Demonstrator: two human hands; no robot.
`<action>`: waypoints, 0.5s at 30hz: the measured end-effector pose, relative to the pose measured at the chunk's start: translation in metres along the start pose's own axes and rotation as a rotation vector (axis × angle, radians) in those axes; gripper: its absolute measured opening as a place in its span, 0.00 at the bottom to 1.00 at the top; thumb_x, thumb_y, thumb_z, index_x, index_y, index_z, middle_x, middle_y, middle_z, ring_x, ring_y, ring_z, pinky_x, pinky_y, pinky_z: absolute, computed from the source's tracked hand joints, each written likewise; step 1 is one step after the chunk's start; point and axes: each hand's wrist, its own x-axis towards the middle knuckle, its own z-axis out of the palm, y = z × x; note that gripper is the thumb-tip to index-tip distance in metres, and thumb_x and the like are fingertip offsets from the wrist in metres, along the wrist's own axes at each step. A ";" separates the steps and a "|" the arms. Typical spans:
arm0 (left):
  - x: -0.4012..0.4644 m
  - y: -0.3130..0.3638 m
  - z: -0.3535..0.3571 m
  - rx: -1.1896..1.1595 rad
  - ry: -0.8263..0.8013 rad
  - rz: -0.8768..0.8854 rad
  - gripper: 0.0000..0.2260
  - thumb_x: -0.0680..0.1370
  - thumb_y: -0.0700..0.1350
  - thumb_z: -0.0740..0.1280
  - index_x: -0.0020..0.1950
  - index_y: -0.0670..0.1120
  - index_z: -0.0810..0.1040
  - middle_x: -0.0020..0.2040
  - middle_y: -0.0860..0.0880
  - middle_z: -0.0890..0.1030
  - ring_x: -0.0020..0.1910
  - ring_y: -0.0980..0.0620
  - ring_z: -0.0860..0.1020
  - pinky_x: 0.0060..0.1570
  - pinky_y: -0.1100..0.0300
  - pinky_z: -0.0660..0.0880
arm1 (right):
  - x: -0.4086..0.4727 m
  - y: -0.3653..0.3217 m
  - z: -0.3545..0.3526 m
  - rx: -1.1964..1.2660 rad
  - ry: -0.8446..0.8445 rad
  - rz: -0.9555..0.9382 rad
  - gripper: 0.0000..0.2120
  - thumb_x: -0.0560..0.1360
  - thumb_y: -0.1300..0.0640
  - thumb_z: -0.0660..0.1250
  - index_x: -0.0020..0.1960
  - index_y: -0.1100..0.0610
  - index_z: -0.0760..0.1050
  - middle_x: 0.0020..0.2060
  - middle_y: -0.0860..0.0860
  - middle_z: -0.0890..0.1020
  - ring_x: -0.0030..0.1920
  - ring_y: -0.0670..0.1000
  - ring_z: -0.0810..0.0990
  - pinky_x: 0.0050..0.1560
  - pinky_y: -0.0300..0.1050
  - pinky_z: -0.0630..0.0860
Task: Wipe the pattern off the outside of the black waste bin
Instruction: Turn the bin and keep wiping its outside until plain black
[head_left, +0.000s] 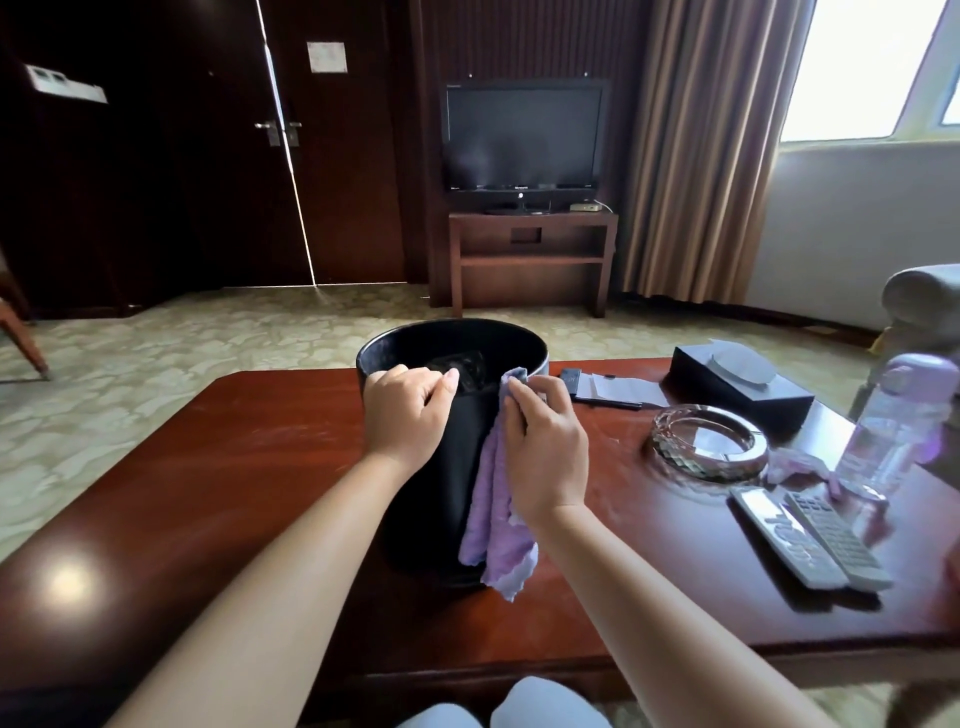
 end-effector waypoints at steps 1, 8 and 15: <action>-0.001 0.000 0.001 0.012 0.009 0.009 0.20 0.76 0.52 0.55 0.27 0.53 0.51 0.21 0.56 0.56 0.27 0.51 0.62 0.37 0.59 0.54 | 0.002 0.001 -0.002 -0.002 -0.012 0.007 0.08 0.76 0.60 0.65 0.49 0.60 0.82 0.45 0.51 0.80 0.38 0.51 0.79 0.37 0.37 0.70; -0.001 -0.001 0.003 0.052 0.014 0.025 0.20 0.76 0.51 0.55 0.27 0.53 0.51 0.22 0.57 0.56 0.27 0.51 0.63 0.38 0.58 0.57 | -0.026 0.012 0.009 0.056 -0.088 0.041 0.13 0.73 0.69 0.64 0.57 0.62 0.78 0.55 0.57 0.79 0.54 0.49 0.70 0.53 0.21 0.60; -0.002 -0.001 0.004 0.058 0.016 0.035 0.20 0.76 0.51 0.55 0.27 0.53 0.51 0.22 0.57 0.56 0.28 0.50 0.64 0.39 0.58 0.58 | -0.051 0.018 0.013 0.121 -0.014 0.082 0.09 0.72 0.63 0.66 0.50 0.60 0.82 0.47 0.45 0.80 0.46 0.38 0.74 0.49 0.32 0.72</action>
